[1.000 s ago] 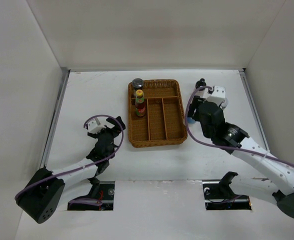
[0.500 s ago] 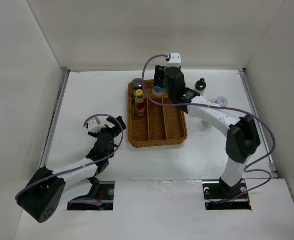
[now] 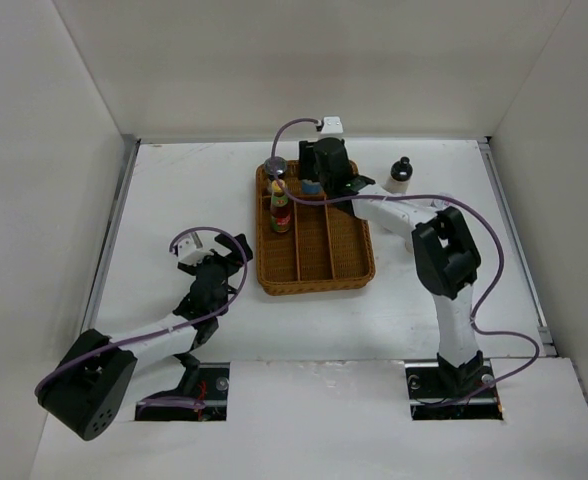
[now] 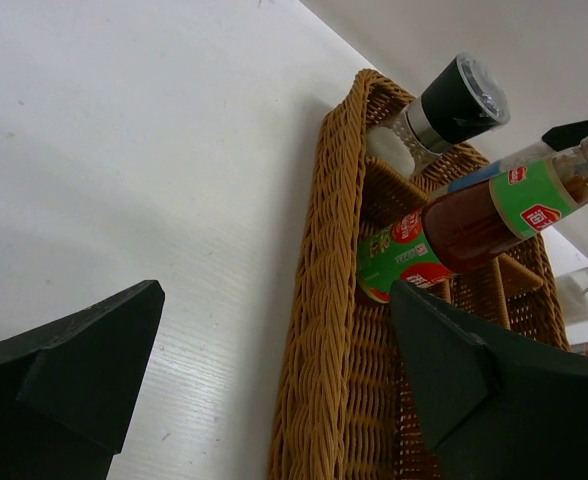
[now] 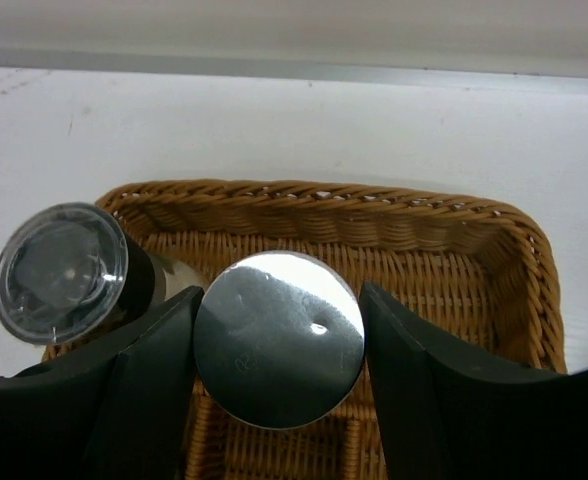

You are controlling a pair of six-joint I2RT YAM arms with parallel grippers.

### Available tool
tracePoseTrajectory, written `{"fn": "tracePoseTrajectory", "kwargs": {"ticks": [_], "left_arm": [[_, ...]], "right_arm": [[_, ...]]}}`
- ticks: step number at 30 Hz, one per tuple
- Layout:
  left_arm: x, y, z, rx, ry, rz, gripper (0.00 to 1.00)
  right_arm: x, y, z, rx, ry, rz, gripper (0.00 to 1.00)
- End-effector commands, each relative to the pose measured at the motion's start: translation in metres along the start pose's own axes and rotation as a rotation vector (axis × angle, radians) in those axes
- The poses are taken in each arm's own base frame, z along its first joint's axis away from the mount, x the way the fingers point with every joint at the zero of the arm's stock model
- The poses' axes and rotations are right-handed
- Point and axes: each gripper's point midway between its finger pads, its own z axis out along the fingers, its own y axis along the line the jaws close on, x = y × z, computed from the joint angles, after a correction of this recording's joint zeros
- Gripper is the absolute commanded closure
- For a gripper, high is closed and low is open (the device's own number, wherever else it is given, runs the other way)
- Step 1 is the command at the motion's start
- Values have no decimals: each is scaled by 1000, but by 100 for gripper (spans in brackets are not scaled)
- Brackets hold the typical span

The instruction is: Organize the condiment bottles

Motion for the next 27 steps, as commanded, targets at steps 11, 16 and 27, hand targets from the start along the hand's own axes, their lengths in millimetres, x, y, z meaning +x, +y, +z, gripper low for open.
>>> {"fn": "tracePoseTrajectory", "kwargs": {"ticks": [11, 16, 27], "left_arm": [[-12, -19, 3, 52, -29, -54, 0], [-11, -19, 2, 54, -27, -54, 0], [-3, -26, 0, 74, 1, -46, 0]], "right_arm": [[-138, -8, -86, -22, -281, 115, 0], [-134, -96, -177, 218, -343, 165, 0], [-26, -234, -261, 676, -166, 148, 0]]}}
